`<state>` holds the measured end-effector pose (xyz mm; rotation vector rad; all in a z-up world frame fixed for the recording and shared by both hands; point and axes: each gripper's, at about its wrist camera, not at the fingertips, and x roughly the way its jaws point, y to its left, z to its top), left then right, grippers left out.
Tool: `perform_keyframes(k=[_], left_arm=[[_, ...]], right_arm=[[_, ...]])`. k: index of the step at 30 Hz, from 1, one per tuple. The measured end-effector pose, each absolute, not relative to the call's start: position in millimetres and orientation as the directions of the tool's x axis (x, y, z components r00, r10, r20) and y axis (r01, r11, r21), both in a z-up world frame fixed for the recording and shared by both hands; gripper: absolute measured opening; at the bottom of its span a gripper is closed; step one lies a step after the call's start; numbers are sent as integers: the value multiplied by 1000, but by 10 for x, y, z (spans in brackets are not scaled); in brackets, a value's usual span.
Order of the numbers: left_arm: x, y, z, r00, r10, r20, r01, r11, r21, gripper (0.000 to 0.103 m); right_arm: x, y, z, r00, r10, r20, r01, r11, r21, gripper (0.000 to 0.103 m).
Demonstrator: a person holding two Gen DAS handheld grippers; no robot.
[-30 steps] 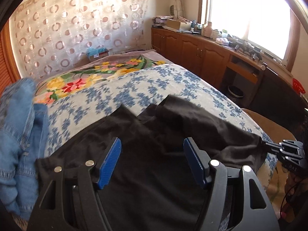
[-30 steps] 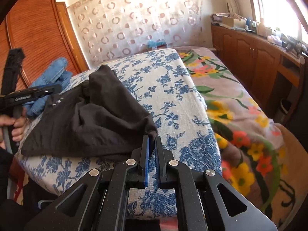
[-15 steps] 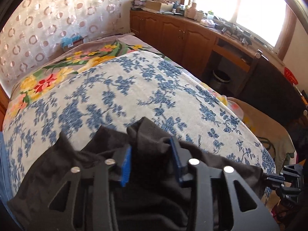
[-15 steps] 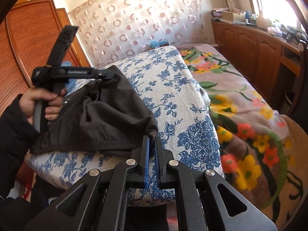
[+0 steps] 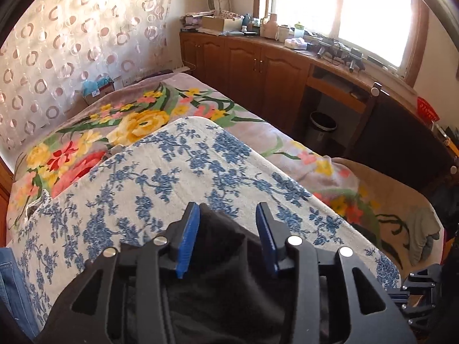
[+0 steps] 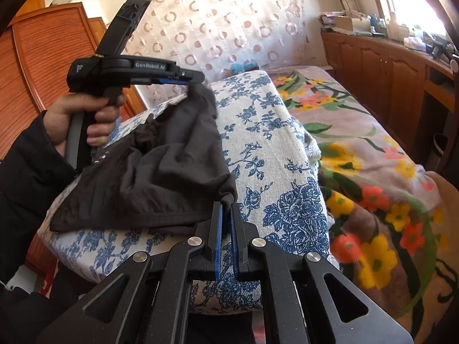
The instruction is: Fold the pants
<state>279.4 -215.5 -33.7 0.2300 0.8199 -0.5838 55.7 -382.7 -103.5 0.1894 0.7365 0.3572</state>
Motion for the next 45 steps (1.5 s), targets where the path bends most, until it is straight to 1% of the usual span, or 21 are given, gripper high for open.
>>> perform_keyframes(k=[5,10,11,12,16,19,21,22,25,28,29,31,32,33,36,38,42,45], left_arm=[[2804,-1961,-429,547,-370,-750,528,849,-34,42],[2770,-2043,-490,526,-388,-757,555,831,-40,42],[2759,-2094,-491,519,-397,-757,566,823,-44,40],[2748,-2157,-493,510,-409,-757,582,812,-47,35],[2722,-2361,-545,475,-431,-767,628,776,-47,31],[2786,-2479,-689,454,-380,-806,623,782,-19,31],[2881,-2510,-818,446,-309,-840,587,809,14,31],[2913,-2518,-855,439,-296,-848,578,816,15,31],[2968,-2533,-863,437,-299,-848,564,826,0,32],[2996,-2615,-878,455,-264,-850,560,828,42,33],[2994,-2644,-889,466,-253,-848,559,827,60,32],[2976,-2669,-910,494,-219,-842,554,825,111,9],[2969,-2680,-921,514,-197,-835,548,824,143,3],[2962,-2671,-916,514,-206,-833,549,825,135,0],[2906,-2577,-781,538,-251,-805,538,837,100,0],[2848,-2499,-573,561,-310,-767,541,839,57,0],[2705,-2330,-102,619,-368,-694,541,840,37,0],[2628,-2167,203,659,-372,-653,525,850,45,0]], right_arm=[[564,-3808,-1033,686,374,-624,-253,927,276,3],[560,-3796,-1030,689,373,-622,-252,927,277,3],[557,-3792,-1025,689,371,-622,-250,928,277,3],[558,-3791,-1024,689,371,-623,-249,928,277,3],[561,-3794,-1022,689,371,-623,-247,928,278,3],[565,-3793,-1026,689,373,-622,-248,927,281,3],[564,-3795,-1028,689,376,-620,-250,926,284,3],[564,-3799,-1027,689,378,-619,-251,925,286,3],[561,-3800,-1031,688,380,-618,-252,924,288,3],[559,-3806,-1038,688,382,-617,-252,923,290,3],[559,-3806,-1038,688,382,-617,-253,923,290,3],[555,-3801,-1039,689,381,-617,-253,924,288,3],[556,-3801,-1039,688,381,-617,-253,923,288,3],[556,-3801,-1038,688,382,-617,-253,923,289,3],[554,-3806,-1024,688,387,-615,-255,921,294,3],[553,-3806,-977,691,392,-608,-261,919,297,3],[547,-3749,-795,706,406,-580,-289,913,288,3],[548,-3657,-588,720,429,-546,-322,903,284,3]])
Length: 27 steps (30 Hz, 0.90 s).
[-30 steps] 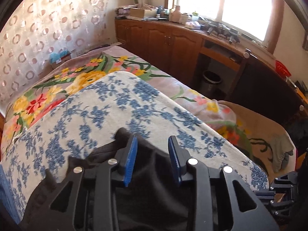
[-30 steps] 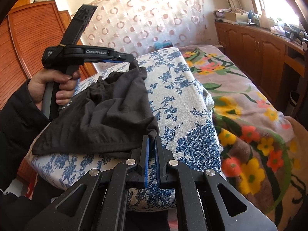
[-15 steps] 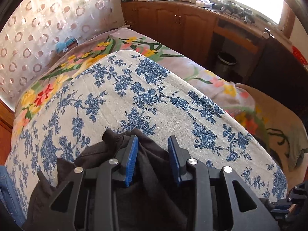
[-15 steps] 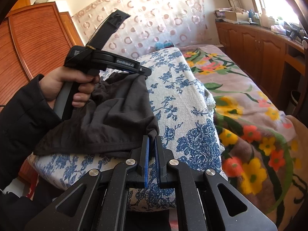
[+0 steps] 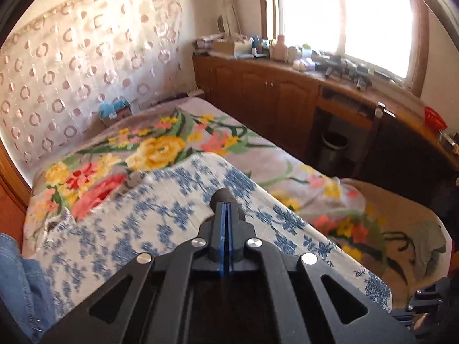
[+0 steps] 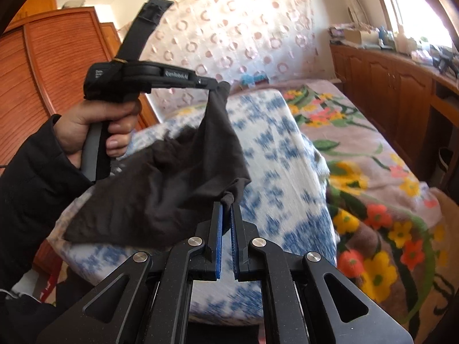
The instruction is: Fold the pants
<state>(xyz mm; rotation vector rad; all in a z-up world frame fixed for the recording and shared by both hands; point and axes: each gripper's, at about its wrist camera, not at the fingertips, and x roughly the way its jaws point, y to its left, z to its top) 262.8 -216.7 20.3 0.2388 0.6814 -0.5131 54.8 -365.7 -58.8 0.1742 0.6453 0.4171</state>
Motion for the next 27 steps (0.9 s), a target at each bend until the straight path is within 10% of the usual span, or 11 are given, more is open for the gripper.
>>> perform_keyframes(k=[13,27], left_arm=[[2197,-682,607,776,-289,-561,355,935,8,0],[1998,-58,-202,705,-266,-657,302,951,-62,9]], right_arm=[[455,-2643,-16,667,591,-455,-560,799,219,3],[468,-1725,-504,489,661,-570,-666,705,245,2]])
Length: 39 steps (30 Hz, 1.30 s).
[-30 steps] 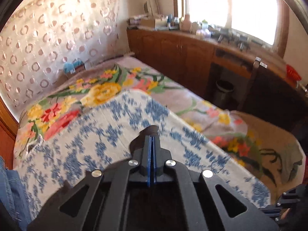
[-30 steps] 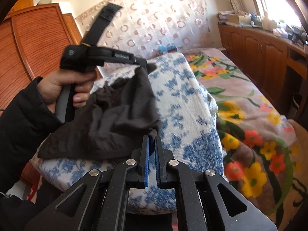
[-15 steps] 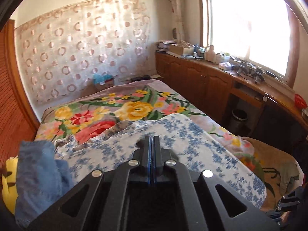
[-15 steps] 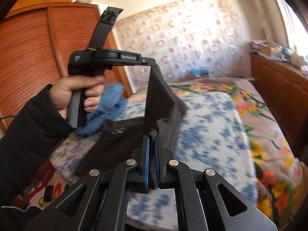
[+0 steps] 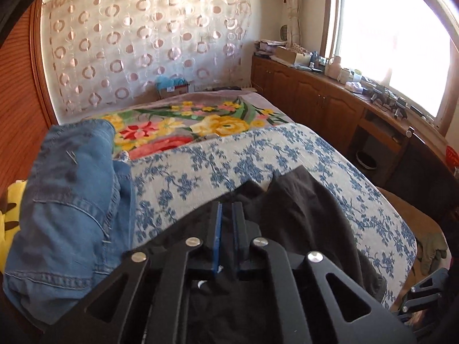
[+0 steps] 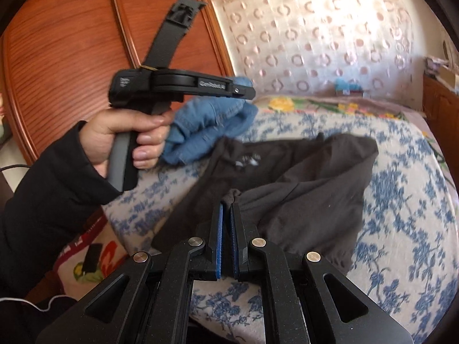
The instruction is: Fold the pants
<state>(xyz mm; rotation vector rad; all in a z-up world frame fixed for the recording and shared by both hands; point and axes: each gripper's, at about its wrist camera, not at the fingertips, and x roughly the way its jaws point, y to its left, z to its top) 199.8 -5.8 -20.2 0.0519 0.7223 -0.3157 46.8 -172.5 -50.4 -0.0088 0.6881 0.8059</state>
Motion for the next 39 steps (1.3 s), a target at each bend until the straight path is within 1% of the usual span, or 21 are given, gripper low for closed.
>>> perform_keyframes(k=[1,2,3,4,5,9,13,17,22,23,24,25,31,33,34,38,39], left_arm=[[2001,-78,-236,700,-265,-663,302,951,-61,13],[2000,-101,-285,697,-264,-667,305,951,-57,22],[2005,-122,-325,695,-268,-667,309,949,-60,35],[2014,-144,-364,690,-278,-669,315,947,-70,39],[2030,-174,-377,682,-289,-672,322,943,-78,41],[2106,-295,-471,667,-294,-685,320,943,-92,41],[2205,-512,-554,622,-338,-707,362,924,-123,41],[2292,-752,-640,585,-339,-737,393,913,-107,41],[2396,-931,-739,551,-334,-764,405,908,-105,41],[2421,-955,-757,544,-332,-770,405,908,-105,41],[2426,-971,-763,541,-334,-772,408,907,-106,41],[2430,-984,-765,538,-338,-772,413,904,-108,41],[2506,-1073,-790,526,-332,-783,421,902,-99,40],[2533,-1085,-829,518,-322,-792,423,902,-90,23],[2538,-1090,-844,516,-320,-795,423,902,-88,22],[2479,-967,-797,543,-316,-778,405,910,-86,22],[2463,-921,-780,548,-315,-775,398,913,-89,27]], right_arm=[[474,-1735,-517,488,656,-576,-660,709,249,2],[473,-1750,-518,492,649,-580,-656,715,244,3],[469,-1768,-518,501,641,-581,-652,721,235,3],[468,-1777,-524,506,637,-582,-648,726,230,3],[465,-1788,-523,513,631,-582,-644,731,225,3],[434,-1891,-529,527,617,-584,-632,744,215,3],[416,-2008,-623,533,594,-603,-608,764,216,3],[378,-2122,-739,533,571,-625,-587,781,214,3],[341,-2212,-807,529,566,-632,-571,788,229,3],[328,-2226,-798,532,565,-630,-569,790,229,10],[309,-2238,-786,536,562,-630,-566,793,226,23],[284,-2262,-772,538,567,-624,-567,791,229,26],[273,-2282,-783,542,552,-634,-568,796,209,27],[299,-2267,-804,543,548,-637,-567,798,204,27],[317,-2253,-818,543,545,-639,-567,799,200,27],[349,-2243,-843,547,539,-640,-566,802,191,27],[364,-2251,-840,551,536,-640,-562,805,190,27]])
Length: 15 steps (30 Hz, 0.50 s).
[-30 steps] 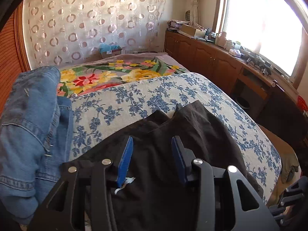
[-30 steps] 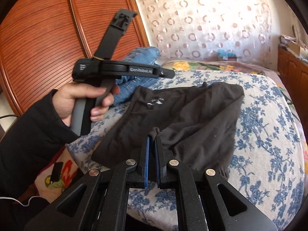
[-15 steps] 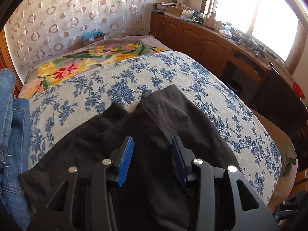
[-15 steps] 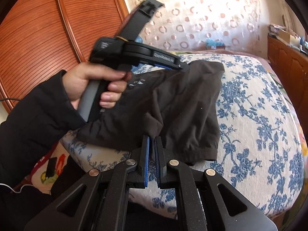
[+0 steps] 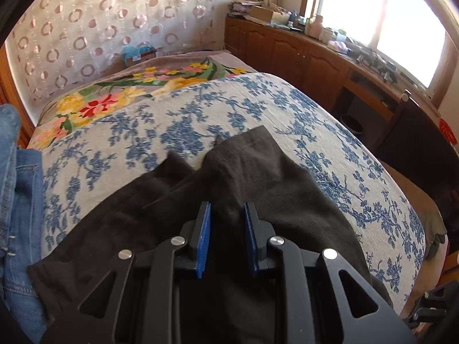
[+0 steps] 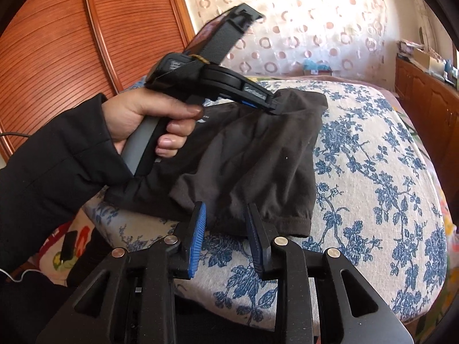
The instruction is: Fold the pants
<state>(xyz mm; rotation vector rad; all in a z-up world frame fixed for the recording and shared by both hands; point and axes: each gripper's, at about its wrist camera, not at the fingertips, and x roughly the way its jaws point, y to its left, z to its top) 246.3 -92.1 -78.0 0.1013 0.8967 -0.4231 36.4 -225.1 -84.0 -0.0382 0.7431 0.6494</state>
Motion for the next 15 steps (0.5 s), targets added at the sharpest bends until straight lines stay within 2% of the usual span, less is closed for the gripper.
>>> perform_keyframes(k=[2,3,9,15], left_arm=[[2429,-805,-748,555,-322,-767,390,915,-103,38],[2420,-753,-741,558,-325,-763,387,916,-108,39],[2415,-512,-825,553,-321,-769,360,924,-127,39],[2326,-293,-747,587,-371,-719,346,919,-191,42]], right_arm=[[382,-2267,-829,560,528,-638,-555,811,185,27],[392,-2281,-822,565,527,-635,-552,813,184,27],[415,-2229,-808,560,542,-627,-560,805,196,27],[365,-2081,-802,543,565,-621,-592,782,194,33]])
